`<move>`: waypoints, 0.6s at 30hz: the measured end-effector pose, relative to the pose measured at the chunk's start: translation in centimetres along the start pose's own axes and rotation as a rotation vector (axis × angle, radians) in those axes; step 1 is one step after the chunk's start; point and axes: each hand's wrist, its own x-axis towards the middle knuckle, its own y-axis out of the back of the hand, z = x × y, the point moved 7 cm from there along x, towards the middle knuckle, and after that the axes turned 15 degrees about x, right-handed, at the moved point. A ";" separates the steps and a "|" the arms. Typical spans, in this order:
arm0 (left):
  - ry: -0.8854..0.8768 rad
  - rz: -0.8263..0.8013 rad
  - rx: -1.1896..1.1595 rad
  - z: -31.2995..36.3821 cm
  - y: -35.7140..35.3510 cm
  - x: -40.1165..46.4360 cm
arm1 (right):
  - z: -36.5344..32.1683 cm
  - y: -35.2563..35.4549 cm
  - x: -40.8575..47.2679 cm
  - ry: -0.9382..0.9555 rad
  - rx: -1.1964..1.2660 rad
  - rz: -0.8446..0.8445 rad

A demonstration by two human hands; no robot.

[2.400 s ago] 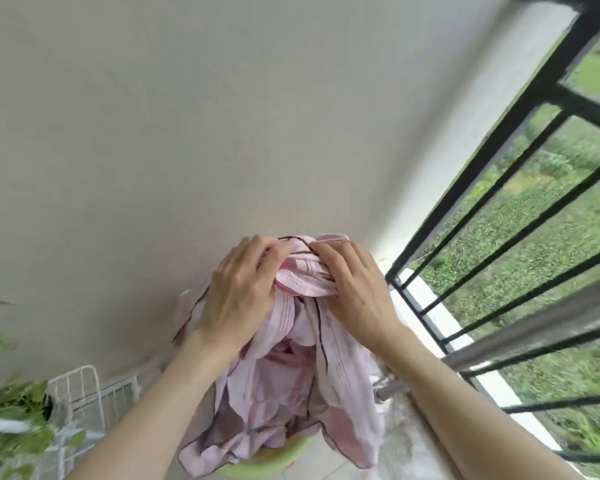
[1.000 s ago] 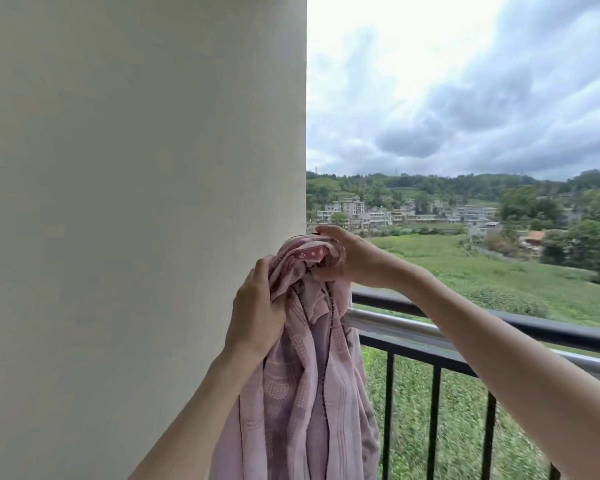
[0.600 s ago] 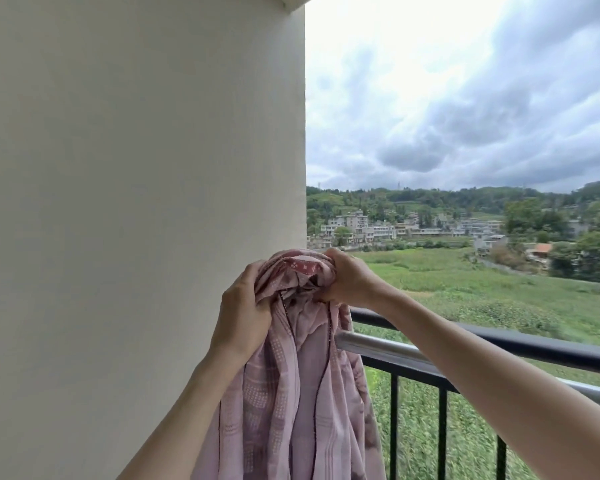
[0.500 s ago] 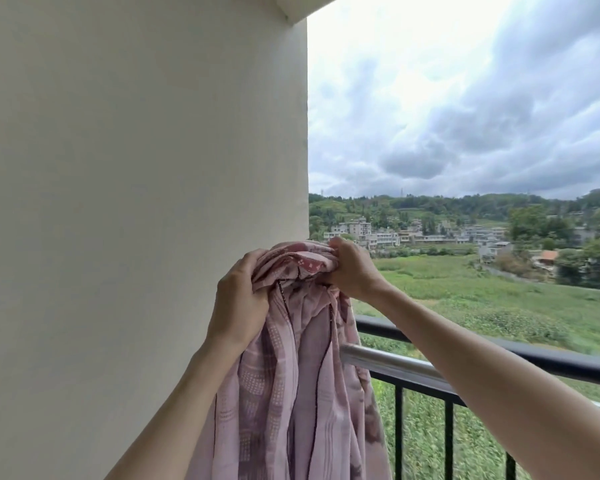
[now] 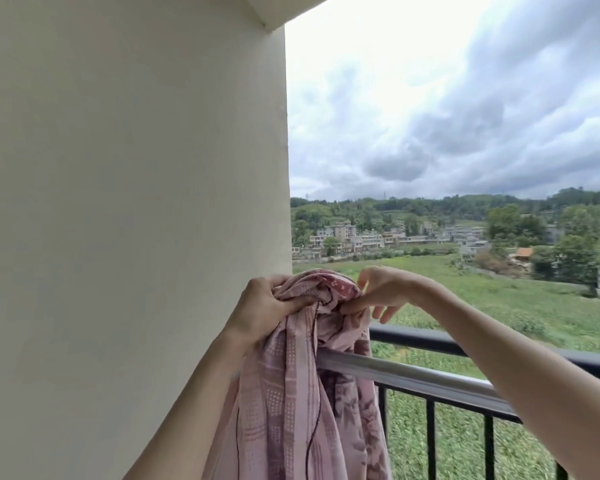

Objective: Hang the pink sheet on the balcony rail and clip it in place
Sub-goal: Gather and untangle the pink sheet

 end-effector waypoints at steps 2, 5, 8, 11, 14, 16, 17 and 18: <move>-0.021 -0.014 0.021 0.4 -0.5 0.3 | 0.8 0.7 -0.6 -0.008 0.004 0.095; -0.038 0.016 0.050 0.7 -0.6 0.2 | 1.1 -0.2 -1.9 -0.039 0.403 0.065; -0.035 0.107 0.086 0.9 -0.3 -0.2 | -0.1 -2.5 -2.7 -0.034 0.835 -0.080; -0.036 0.174 0.071 1.1 -0.3 -0.5 | -1.5 -4.4 -2.6 -0.009 1.095 -0.140; -0.075 0.191 0.020 2.4 -1.0 -0.4 | -2.8 -4.7 -2.3 0.104 1.214 -0.171; -0.159 0.173 0.040 4.3 -1.8 -0.6 | -2.7 -3.3 -2.5 0.151 1.270 -0.081; -0.227 0.143 0.054 5.4 -2.3 -1.0 | -2.5 -2.5 -3.0 0.169 1.281 -0.032; -0.302 0.103 0.067 6.3 -3.1 -1.6 | -2.3 -1.8 -3.6 0.187 1.277 0.008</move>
